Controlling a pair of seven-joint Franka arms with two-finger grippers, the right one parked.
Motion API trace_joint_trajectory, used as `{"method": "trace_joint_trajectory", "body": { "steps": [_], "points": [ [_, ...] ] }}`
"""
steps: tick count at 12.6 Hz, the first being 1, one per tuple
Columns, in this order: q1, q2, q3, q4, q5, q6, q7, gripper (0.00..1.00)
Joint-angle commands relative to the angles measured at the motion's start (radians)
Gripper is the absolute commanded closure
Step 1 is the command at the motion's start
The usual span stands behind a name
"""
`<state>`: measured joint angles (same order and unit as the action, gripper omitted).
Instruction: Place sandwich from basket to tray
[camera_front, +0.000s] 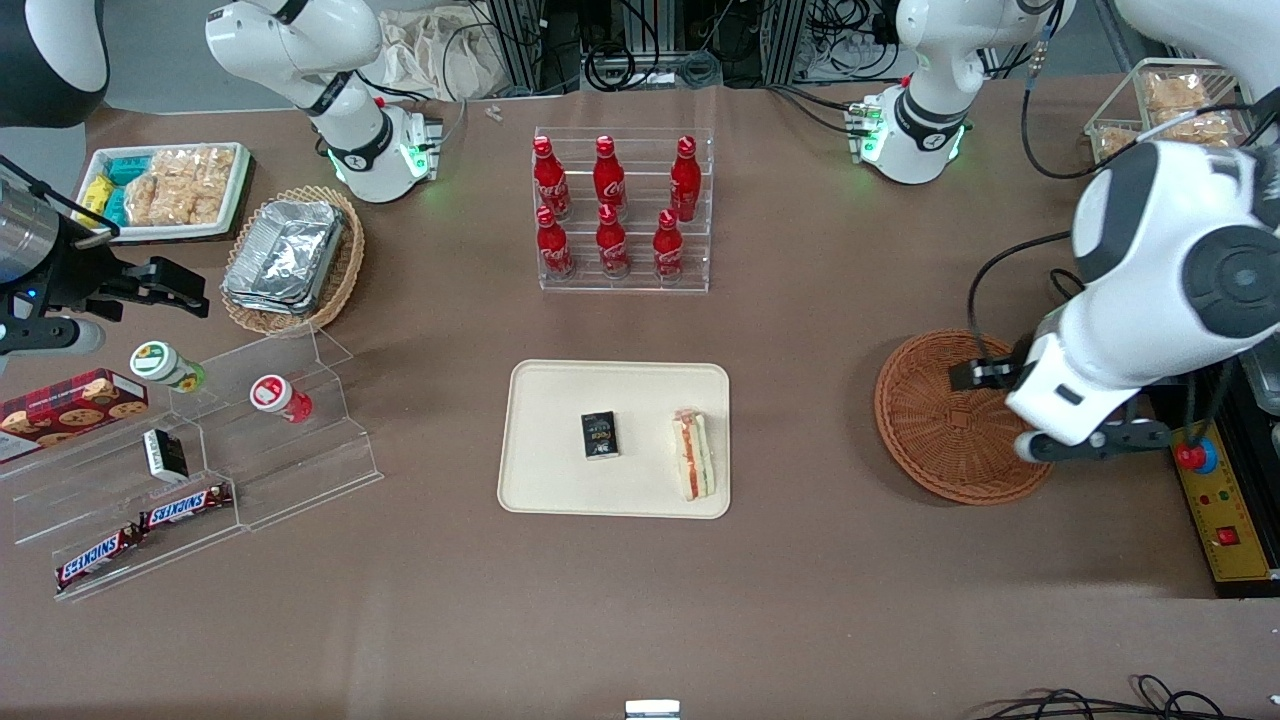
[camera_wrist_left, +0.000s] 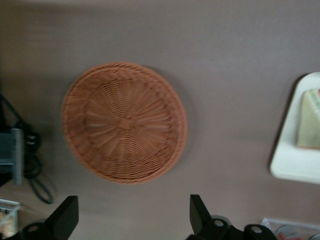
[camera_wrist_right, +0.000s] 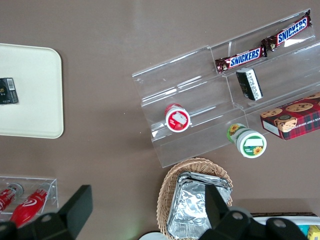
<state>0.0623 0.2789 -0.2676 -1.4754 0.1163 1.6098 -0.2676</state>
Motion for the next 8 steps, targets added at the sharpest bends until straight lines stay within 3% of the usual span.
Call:
{"method": "trace_joint_trajectory", "body": {
  "steps": [1, 4, 8],
  "points": [
    [-0.084, -0.150, 0.171, -0.181, -0.094, 0.080, 0.184, 0.00],
    [-0.082, -0.210, 0.199, -0.279, -0.110, 0.144, 0.280, 0.00],
    [-0.079, -0.107, 0.192, -0.119, -0.107, 0.081, 0.281, 0.00]
  ]
}}
